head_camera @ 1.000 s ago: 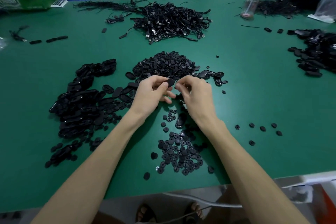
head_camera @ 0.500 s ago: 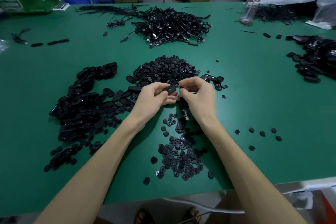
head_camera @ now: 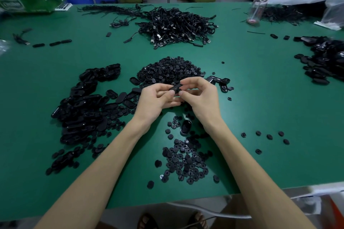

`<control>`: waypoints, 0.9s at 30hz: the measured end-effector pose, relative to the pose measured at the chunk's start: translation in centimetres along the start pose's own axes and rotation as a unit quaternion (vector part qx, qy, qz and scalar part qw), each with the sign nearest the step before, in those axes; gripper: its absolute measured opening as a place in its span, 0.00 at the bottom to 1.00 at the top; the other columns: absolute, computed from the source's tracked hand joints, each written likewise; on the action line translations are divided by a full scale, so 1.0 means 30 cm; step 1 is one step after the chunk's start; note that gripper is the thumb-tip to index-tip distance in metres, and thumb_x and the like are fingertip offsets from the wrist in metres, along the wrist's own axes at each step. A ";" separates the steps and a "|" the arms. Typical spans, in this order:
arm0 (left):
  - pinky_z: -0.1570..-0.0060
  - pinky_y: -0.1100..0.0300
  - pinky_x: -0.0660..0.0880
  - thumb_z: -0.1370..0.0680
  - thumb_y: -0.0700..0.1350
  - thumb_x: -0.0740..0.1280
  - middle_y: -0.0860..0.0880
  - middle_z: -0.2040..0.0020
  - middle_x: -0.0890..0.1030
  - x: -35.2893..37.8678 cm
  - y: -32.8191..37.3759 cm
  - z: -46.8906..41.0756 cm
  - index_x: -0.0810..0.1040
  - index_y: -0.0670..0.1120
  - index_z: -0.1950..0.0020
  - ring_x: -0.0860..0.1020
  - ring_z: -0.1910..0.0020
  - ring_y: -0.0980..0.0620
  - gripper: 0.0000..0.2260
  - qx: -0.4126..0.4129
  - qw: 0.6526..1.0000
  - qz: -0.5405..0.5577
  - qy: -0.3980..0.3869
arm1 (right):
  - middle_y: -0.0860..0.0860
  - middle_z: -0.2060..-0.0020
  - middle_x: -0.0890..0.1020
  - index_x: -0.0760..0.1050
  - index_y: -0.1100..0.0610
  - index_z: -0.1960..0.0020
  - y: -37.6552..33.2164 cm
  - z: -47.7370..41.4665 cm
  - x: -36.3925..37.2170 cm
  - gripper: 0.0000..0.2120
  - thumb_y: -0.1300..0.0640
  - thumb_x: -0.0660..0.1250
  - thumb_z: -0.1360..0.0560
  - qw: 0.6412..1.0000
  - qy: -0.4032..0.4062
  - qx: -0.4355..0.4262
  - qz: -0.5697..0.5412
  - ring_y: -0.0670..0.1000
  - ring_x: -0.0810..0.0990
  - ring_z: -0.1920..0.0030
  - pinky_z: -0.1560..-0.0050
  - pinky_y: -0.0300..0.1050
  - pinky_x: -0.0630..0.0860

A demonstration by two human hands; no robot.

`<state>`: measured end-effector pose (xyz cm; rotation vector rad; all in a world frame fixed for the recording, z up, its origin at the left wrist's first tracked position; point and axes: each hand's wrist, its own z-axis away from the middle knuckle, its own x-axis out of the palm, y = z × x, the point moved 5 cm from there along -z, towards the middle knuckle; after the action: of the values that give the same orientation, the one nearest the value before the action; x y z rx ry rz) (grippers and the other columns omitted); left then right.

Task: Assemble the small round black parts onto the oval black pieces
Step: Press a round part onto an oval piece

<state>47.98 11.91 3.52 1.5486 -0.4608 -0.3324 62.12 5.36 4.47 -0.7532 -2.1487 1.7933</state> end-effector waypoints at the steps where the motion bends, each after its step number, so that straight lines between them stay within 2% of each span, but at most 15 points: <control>1: 0.53 0.59 0.83 0.18 0.34 0.67 0.39 0.51 0.87 0.000 -0.001 0.000 0.75 0.31 0.35 0.88 0.54 0.44 0.13 0.000 1.000 -0.001 0.002 | 0.49 0.57 0.86 0.82 0.55 0.47 -0.003 0.001 -0.001 0.13 0.69 0.73 0.27 1.000 0.004 -0.005 0.001 0.46 0.84 0.57 0.55 0.42 0.82; 5: 0.54 0.58 0.84 0.18 0.36 0.69 0.38 0.53 0.87 -0.001 -0.004 -0.005 0.77 0.31 0.36 0.88 0.55 0.42 0.13 0.005 1.000 -0.010 0.004 | 0.48 0.57 0.86 0.81 0.58 0.46 -0.014 0.002 -0.008 0.12 0.69 0.74 0.27 0.999 0.023 -0.025 -0.003 0.46 0.85 0.56 0.53 0.39 0.82; 10: 0.53 0.57 0.83 0.19 0.37 0.70 0.39 0.51 0.87 -0.012 -0.005 -0.011 0.79 0.34 0.38 0.87 0.54 0.42 0.11 0.010 1.000 -0.001 0.007 | 0.51 0.56 0.88 0.82 0.61 0.45 -0.009 -0.003 -0.020 0.12 0.68 0.76 0.27 0.995 0.026 0.011 -0.096 0.45 0.86 0.54 0.54 0.34 0.79; 16: 0.55 0.59 0.83 0.18 0.39 0.70 0.40 0.53 0.87 -0.027 -0.019 -0.021 0.80 0.36 0.41 0.87 0.56 0.45 0.09 -0.004 0.999 0.023 0.039 | 0.51 0.52 0.88 0.82 0.59 0.43 -0.015 -0.002 -0.012 0.13 0.66 0.76 0.26 0.988 -0.012 0.017 -0.156 0.46 0.86 0.51 0.53 0.35 0.78; 20: 0.55 0.59 0.83 0.18 0.39 0.70 0.40 0.52 0.87 -0.033 -0.026 -0.028 0.79 0.35 0.38 0.87 0.56 0.46 0.11 -0.009 0.998 0.031 0.048 | 0.53 0.50 0.88 0.83 0.58 0.43 -0.023 0.000 0.000 0.12 0.65 0.76 0.26 0.983 -0.046 0.015 -0.178 0.47 0.86 0.50 0.53 0.36 0.78; 22: 0.55 0.59 0.83 0.18 0.40 0.70 0.40 0.52 0.87 -0.036 -0.028 -0.030 0.79 0.34 0.38 0.87 0.56 0.46 0.12 -0.010 0.998 0.031 0.048 | 0.54 0.50 0.88 0.84 0.58 0.44 -0.026 0.003 0.008 0.11 0.66 0.75 0.25 0.973 -0.069 0.028 -0.218 0.47 0.85 0.51 0.53 0.37 0.78; 27: 0.54 0.58 0.83 0.18 0.40 0.70 0.38 0.51 0.86 -0.039 -0.032 -0.035 0.80 0.34 0.40 0.87 0.56 0.46 0.11 -0.010 0.999 0.030 0.044 | 0.52 0.55 0.87 0.86 0.57 0.48 -0.044 0.015 0.036 0.10 0.67 0.75 0.26 0.921 -0.148 0.080 -0.352 0.48 0.85 0.56 0.54 0.37 0.80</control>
<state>47.54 13.38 2.51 1.5204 -0.4324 -0.2219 60.70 5.41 5.48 0.3337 -2.0184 1.6955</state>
